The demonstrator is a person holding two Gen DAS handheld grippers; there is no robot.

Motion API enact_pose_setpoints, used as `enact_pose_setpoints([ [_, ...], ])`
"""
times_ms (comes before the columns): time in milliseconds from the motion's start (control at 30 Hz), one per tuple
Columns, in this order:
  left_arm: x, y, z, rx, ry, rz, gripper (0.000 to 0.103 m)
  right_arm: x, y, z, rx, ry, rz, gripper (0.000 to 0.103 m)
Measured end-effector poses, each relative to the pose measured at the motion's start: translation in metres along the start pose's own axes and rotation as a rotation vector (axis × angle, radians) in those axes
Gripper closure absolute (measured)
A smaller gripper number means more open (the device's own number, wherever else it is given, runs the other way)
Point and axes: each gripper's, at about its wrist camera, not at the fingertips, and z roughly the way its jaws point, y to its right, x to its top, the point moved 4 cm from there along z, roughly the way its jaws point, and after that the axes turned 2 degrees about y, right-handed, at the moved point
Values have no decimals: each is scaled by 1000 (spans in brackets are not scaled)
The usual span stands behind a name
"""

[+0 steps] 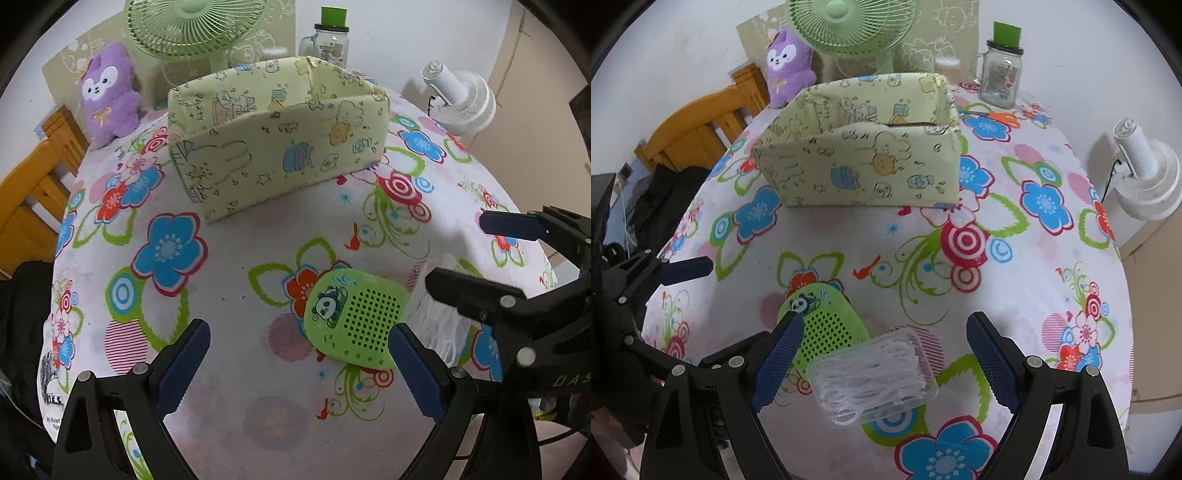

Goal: Organize rigid objects
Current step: 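Close the left gripper on the green panda speaker while the right grasps the clear floss-pick box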

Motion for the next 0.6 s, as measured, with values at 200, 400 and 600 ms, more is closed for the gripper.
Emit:
enact_pose_setpoints([
  [200, -10, 3, 8, 5, -11, 55, 5, -12, -6, 12, 10, -23, -29, 12],
  [400, -24, 1, 17, -6, -37, 67, 5, -24, -9, 22, 13, -57, -45, 12],
  [600, -32, 0, 21, -12, -53, 67, 5, -30, -14, 29, 20, -67, -63, 11],
])
